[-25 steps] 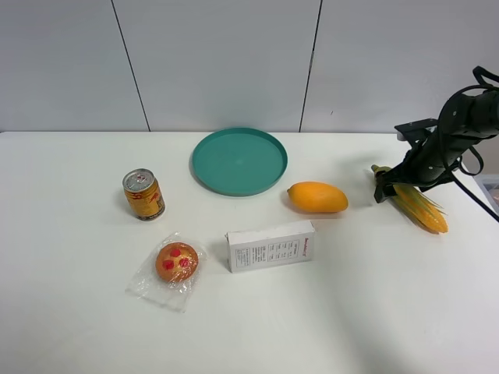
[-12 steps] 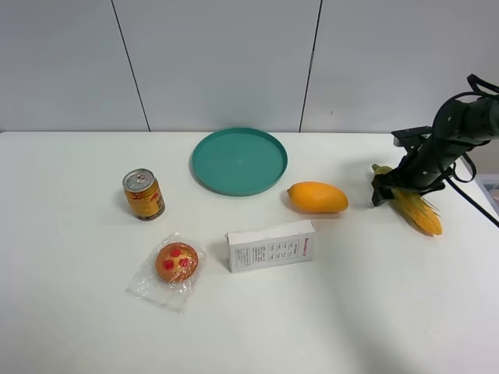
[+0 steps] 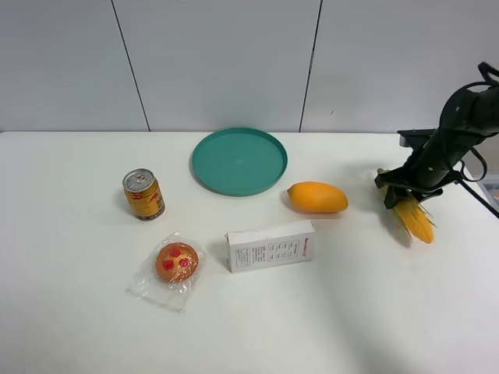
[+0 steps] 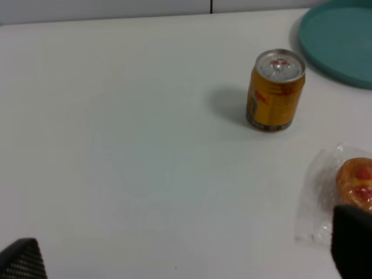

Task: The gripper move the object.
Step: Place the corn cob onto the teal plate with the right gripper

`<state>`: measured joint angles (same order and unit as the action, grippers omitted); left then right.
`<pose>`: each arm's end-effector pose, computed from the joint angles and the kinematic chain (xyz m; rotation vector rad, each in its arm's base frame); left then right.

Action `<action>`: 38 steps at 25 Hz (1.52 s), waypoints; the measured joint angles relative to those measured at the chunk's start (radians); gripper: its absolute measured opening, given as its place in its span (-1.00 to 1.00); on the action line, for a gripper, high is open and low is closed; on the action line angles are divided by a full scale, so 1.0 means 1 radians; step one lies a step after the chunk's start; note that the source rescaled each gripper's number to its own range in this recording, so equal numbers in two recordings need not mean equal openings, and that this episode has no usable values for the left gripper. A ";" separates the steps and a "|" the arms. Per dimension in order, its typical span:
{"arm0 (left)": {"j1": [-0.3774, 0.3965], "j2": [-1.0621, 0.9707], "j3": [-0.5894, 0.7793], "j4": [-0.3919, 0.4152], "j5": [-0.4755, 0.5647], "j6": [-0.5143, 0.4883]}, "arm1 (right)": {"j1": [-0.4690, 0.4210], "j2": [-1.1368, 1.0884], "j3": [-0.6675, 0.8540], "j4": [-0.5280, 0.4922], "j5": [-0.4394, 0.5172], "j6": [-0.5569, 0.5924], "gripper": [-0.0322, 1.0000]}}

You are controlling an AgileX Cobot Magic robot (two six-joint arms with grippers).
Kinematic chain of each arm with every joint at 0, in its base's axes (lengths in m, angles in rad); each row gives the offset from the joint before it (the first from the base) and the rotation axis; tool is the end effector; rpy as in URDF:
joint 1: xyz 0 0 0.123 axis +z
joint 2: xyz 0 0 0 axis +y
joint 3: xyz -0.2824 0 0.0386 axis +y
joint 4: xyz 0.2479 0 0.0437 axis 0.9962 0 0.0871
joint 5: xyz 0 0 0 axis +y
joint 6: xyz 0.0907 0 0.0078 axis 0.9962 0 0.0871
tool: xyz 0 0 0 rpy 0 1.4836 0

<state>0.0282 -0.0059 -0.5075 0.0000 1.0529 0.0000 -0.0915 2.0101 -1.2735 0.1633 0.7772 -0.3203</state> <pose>-0.0063 -0.0002 0.2799 -0.0285 2.0229 0.0179 0.3809 -0.0245 0.1386 -0.1790 2.9673 0.1352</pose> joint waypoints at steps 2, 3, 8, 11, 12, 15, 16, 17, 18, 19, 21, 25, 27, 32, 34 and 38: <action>0.000 0.000 0.000 0.000 0.000 0.000 | 0.000 -0.074 0.000 0.000 0.071 -0.008 -0.91; 0.000 0.000 0.000 0.000 0.000 0.000 | 0.000 -0.109 0.000 0.000 0.110 -0.021 -0.91; 0.000 0.000 0.000 0.000 0.000 0.000 | 0.000 -0.315 0.000 0.066 0.287 -0.181 -0.91; 0.000 0.000 0.000 0.000 0.000 0.000 | 0.007 -0.414 0.000 0.165 0.322 -0.328 -0.91; 0.000 0.000 0.000 0.000 0.000 0.000 | 0.020 -0.443 0.000 0.183 0.325 -0.387 -0.91; 0.000 0.000 0.000 0.000 0.000 0.000 | 0.094 -0.501 0.000 0.208 0.319 -0.514 -0.91; 0.000 0.000 0.000 0.000 0.000 0.000 | 0.126 -0.512 0.000 0.209 0.308 -0.525 -0.91; 0.000 0.000 0.000 0.000 0.000 0.000 | 0.154 -0.518 0.000 0.210 0.295 -0.523 -0.91; 0.000 0.000 0.000 0.000 0.000 0.000 | 0.187 -0.520 0.000 0.210 0.281 -0.510 -0.91; 0.000 0.000 0.000 0.000 0.000 0.000 | 0.220 -0.520 0.000 0.210 0.261 -0.484 -0.91; 0.000 0.000 0.000 0.000 0.000 0.000 | 0.283 -0.520 0.000 0.204 0.212 -0.406 -0.91; 0.000 0.000 0.000 0.000 0.000 0.000 | 0.403 -0.520 0.000 0.127 0.118 -0.164 -0.91; 0.000 0.000 0.000 0.000 0.000 0.000 | 0.455 -0.520 0.000 0.059 0.091 -0.036 -0.91; 0.000 0.000 0.000 0.000 0.000 0.000 | 0.546 -0.520 0.000 -0.098 0.079 0.200 -0.91; 0.000 0.000 0.000 0.000 0.000 0.000 | 0.562 -0.520 0.000 -0.117 0.061 0.234 -0.91; 0.000 0.000 0.000 0.000 0.000 0.000 | 0.570 -0.494 -0.001 -0.128 0.020 0.250 -0.91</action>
<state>0.0282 -0.0059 -0.5075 0.0000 1.0529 0.0000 0.4781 1.5157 -1.2747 0.0349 0.7976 -0.0708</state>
